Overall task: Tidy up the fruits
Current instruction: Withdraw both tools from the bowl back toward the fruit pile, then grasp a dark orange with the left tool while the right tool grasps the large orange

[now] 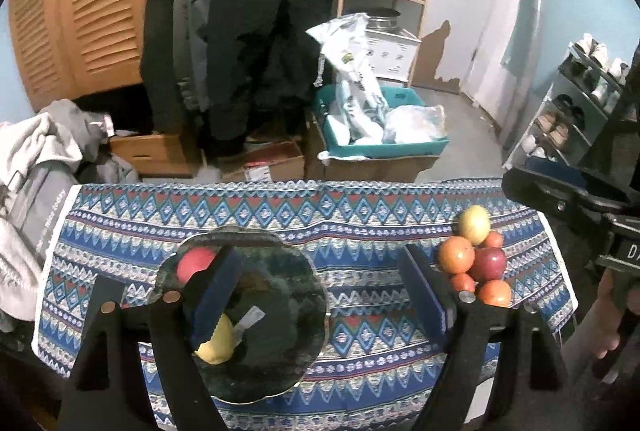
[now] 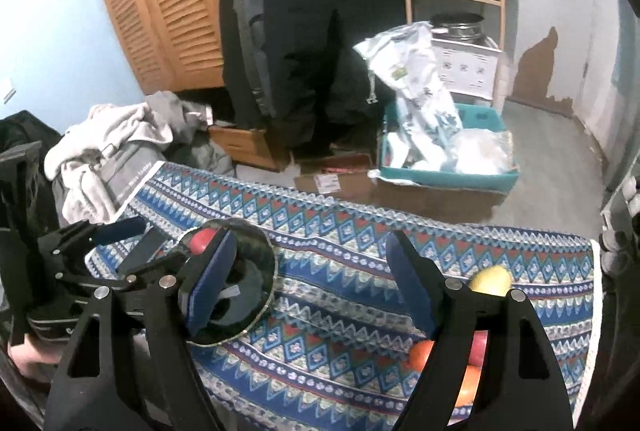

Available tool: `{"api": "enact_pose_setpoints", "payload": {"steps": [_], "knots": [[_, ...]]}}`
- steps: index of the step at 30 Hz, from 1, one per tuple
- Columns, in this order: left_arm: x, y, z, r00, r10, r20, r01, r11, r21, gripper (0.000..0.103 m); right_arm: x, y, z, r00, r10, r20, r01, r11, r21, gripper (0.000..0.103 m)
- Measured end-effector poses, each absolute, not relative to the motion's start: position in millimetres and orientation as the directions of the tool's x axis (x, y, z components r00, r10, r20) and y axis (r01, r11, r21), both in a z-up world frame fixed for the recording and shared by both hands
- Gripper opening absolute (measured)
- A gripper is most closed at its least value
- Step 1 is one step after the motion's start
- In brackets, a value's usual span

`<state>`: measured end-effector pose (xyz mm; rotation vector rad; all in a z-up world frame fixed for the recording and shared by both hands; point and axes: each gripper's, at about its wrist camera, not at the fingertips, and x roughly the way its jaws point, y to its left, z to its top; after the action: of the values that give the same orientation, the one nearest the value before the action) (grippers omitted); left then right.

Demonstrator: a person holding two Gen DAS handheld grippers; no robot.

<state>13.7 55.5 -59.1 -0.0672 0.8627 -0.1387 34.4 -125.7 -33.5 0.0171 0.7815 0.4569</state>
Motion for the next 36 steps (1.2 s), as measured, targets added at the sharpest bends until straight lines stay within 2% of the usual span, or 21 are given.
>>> {"api": "enact_pose_setpoints", "payload": {"steps": [20, 36], "knots": [[33.1, -39.3, -80.7, 0.546, -0.247, -0.801, 0.255, 0.959, -0.123, 0.083, 24.7, -245.0, -70.4, 0.631, 0.275, -0.726, -0.197, 0.961, 0.193, 0.078], [44.1, -101.4, -126.9, 0.452, -0.235, -0.86, 0.354, 0.933, -0.069, 0.083, 27.2, -298.6, -123.0, 0.562, 0.216, -0.798, -0.104, 0.976, 0.191, 0.078]]}}
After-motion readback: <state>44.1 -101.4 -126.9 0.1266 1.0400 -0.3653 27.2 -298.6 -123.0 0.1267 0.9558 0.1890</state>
